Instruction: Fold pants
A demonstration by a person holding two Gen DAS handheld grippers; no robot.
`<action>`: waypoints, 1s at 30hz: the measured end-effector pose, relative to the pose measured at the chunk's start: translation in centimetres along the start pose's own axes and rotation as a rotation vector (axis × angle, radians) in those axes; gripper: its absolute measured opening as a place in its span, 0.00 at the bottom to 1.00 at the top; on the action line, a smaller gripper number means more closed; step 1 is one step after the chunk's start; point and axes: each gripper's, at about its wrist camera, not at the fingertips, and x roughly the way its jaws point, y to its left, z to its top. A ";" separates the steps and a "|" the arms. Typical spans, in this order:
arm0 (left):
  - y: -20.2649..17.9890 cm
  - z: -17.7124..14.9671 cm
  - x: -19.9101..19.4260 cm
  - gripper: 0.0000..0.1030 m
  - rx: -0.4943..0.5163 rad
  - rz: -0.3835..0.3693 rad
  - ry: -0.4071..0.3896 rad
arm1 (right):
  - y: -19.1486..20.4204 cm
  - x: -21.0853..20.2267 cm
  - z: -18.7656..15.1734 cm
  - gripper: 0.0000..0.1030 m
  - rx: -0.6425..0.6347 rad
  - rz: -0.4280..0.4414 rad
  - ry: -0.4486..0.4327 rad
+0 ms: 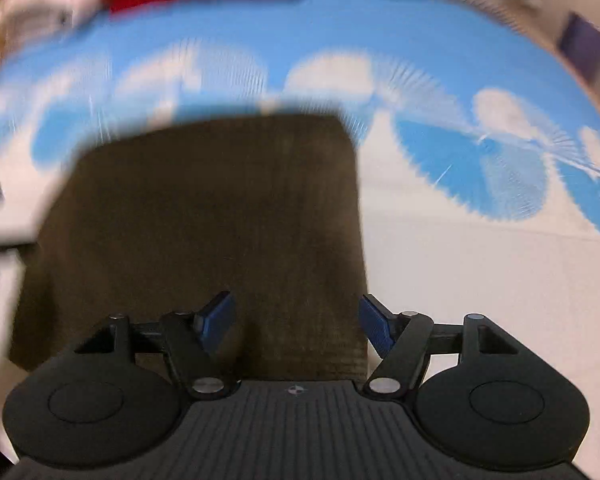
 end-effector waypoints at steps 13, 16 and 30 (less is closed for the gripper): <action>-5.2 -10.1 -14.4 1.00 -0.280 0.058 -0.292 | 0.9 -12.9 -9.8 0.92 0.263 0.088 -0.489; -6.1 -13.3 -12.3 1.00 -0.317 0.021 -0.184 | 1.8 -10.2 -11.9 0.90 0.273 0.058 -0.386; -4.9 -12.7 -8.4 1.00 -0.378 0.027 -0.038 | 3.2 -7.5 -12.6 0.91 0.217 0.025 -0.243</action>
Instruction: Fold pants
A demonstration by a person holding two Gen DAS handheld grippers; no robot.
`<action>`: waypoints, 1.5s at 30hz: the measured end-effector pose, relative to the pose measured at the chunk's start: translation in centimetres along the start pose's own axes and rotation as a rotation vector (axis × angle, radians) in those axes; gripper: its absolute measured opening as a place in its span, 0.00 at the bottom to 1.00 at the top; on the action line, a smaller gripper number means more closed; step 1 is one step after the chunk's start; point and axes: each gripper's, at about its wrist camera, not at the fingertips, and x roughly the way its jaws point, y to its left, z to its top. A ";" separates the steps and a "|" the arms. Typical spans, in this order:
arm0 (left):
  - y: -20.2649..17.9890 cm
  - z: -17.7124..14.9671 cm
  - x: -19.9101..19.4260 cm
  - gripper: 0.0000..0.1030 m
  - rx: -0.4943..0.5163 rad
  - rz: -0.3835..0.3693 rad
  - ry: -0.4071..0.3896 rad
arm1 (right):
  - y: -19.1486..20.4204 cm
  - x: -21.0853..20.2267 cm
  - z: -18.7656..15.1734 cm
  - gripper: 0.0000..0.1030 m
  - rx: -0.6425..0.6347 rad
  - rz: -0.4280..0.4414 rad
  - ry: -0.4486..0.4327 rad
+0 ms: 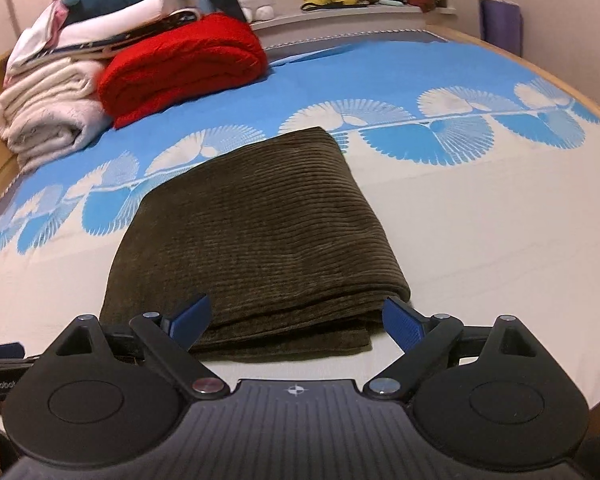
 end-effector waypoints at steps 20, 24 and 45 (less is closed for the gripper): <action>-0.2 0.0 1.2 1.00 0.008 -0.010 -0.005 | 1.5 0.4 -0.6 0.91 -0.095 -0.007 0.021; -0.2 0.0 1.2 1.00 0.007 -0.010 -0.004 | 1.7 0.4 -0.6 0.91 -0.100 -0.005 0.023; -0.4 0.0 1.3 1.00 0.014 -0.014 -0.009 | 2.0 0.4 -0.8 0.91 -0.136 -0.008 0.017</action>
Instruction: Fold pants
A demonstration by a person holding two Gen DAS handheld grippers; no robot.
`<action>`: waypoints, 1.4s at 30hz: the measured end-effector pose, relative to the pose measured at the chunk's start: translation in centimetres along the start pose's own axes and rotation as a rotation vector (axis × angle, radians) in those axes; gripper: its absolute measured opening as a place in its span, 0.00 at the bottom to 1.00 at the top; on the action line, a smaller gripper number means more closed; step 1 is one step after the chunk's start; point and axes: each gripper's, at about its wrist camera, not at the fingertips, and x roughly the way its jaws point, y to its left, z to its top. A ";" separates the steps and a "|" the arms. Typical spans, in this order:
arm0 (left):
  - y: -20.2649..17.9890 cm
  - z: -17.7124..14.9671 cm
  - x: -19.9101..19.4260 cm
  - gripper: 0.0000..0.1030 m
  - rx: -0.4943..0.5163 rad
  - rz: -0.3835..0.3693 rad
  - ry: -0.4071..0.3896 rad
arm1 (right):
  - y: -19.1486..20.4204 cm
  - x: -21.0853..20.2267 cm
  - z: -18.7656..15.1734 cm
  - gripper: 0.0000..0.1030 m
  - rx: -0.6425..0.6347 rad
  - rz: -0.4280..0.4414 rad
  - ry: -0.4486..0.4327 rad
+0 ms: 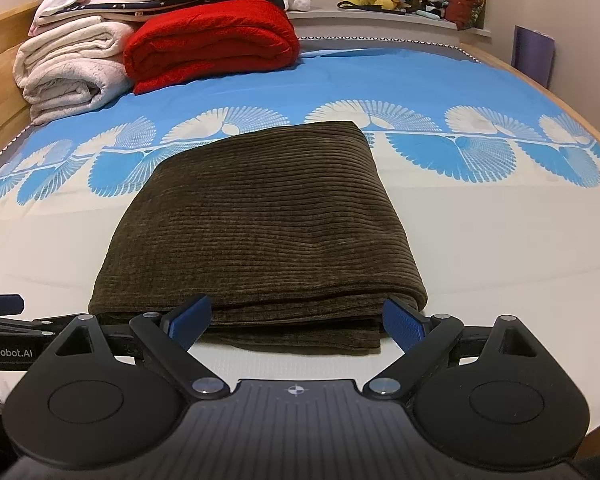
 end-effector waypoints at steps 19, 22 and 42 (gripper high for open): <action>-0.2 0.1 0.0 1.00 0.005 -0.009 -0.006 | 0.1 0.0 0.1 0.91 -0.007 -0.001 -0.002; -0.2 0.1 0.0 1.00 0.007 -0.010 -0.008 | 0.1 0.0 0.1 0.91 -0.007 -0.001 -0.002; -0.3 0.0 -0.1 1.00 0.017 -0.017 -0.020 | 0.2 0.0 0.1 0.91 -0.007 -0.002 -0.002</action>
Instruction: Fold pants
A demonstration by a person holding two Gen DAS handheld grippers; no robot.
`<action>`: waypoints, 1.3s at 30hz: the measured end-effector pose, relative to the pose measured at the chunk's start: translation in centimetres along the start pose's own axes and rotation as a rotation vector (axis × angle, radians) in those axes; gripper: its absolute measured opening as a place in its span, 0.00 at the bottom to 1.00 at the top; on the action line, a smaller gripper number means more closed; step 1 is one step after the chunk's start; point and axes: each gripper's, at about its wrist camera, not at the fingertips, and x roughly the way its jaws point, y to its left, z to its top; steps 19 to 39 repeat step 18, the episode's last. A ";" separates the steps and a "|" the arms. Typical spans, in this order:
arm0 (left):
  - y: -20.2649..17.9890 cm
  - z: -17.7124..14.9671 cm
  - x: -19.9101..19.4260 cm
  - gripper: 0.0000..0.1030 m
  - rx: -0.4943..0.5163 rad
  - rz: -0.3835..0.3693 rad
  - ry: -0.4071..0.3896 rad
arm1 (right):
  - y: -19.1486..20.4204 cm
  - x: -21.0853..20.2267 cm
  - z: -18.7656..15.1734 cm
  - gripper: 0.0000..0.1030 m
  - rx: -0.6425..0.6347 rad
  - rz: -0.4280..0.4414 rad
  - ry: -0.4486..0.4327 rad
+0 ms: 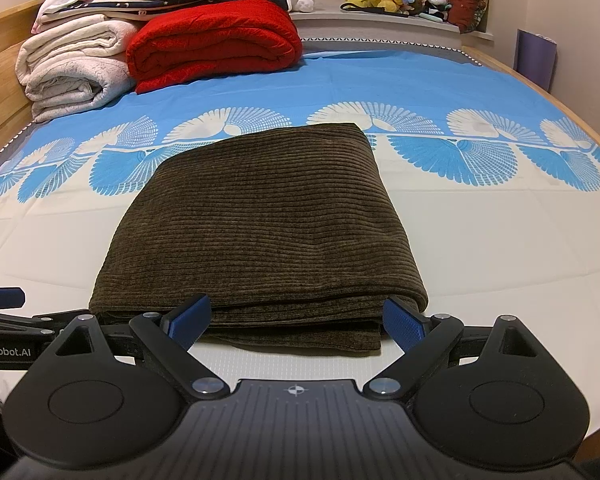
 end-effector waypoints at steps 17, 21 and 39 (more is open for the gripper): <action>0.0 -0.1 -0.2 1.00 0.015 -0.010 -0.011 | 0.0 0.0 0.0 0.91 -0.005 0.001 0.001; 0.0 -0.1 -0.1 1.00 0.015 -0.009 -0.010 | -0.1 0.0 0.0 0.91 -0.005 0.001 0.001; 0.0 -0.1 -0.1 1.00 0.015 -0.009 -0.010 | -0.1 0.0 0.0 0.91 -0.005 0.001 0.001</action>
